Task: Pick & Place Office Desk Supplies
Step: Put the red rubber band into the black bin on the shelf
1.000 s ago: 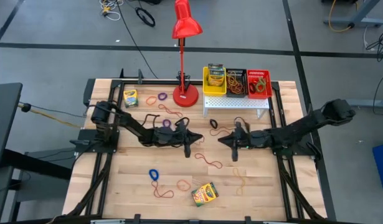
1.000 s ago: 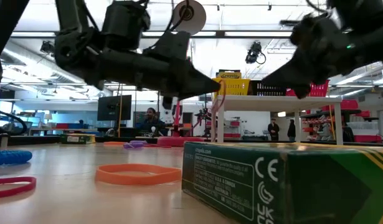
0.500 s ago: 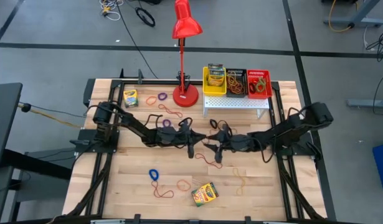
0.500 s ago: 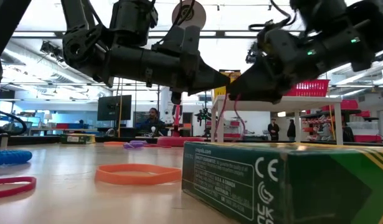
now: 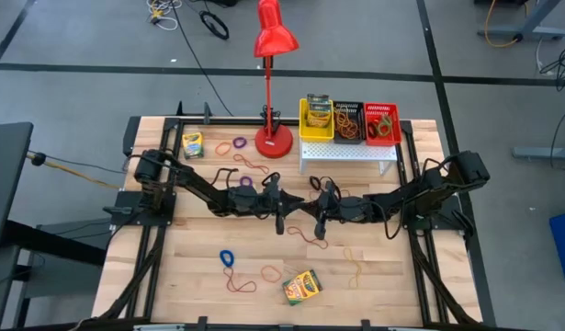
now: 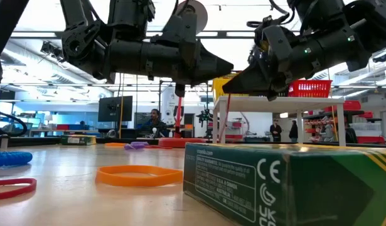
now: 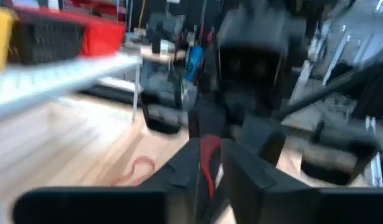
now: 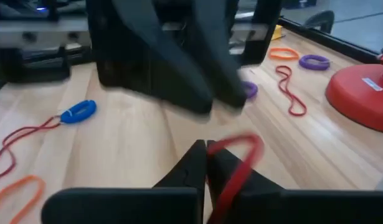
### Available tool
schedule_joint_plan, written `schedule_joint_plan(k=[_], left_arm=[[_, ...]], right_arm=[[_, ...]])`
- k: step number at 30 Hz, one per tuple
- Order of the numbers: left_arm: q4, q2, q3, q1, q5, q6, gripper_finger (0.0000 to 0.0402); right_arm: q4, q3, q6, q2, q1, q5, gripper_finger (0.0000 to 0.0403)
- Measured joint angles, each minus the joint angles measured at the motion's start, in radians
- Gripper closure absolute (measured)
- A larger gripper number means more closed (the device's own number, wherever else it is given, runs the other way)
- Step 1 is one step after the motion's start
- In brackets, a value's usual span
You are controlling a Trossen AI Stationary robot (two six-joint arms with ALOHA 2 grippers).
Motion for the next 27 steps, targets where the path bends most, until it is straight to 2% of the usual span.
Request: schedule_joint_plan(k=[5, 8, 12, 16, 21, 27], left_arm=[[0.017, -0.058, -0.069, -0.014, -0.001, 0.041, 0.0267], [0.049, -0.093, -0.141, -0.021, -0.005, 0.053, 0.0248], [0.174, -0.106, -0.245, -0.019, -0.016, 0.044, 0.0248], [0.237, -0.106, -0.317, -0.019, -0.076, 0.060, 0.0259], [0.207, -0.105, -0.337, -0.016, -0.204, 0.058, 0.0264], [0.210, -0.105, -0.337, -0.018, -0.209, 0.029, 0.0263]], right_arm=[[-0.037, 0.000, -0.002, -0.016, 0.006, -0.001, 0.0397], [-0.085, -0.001, -0.002, -0.031, 0.011, 0.017, 0.0399], [-0.132, -0.001, -0.015, -0.082, 0.012, 0.023, 0.0400], [-0.211, -0.001, -0.033, -0.198, 0.005, 0.023, 0.0401], [-0.310, -0.001, -0.042, -0.382, -0.026, 0.031, 0.0401], [-0.429, 0.006, -0.102, -0.552, -0.068, 0.085, 0.0402]])
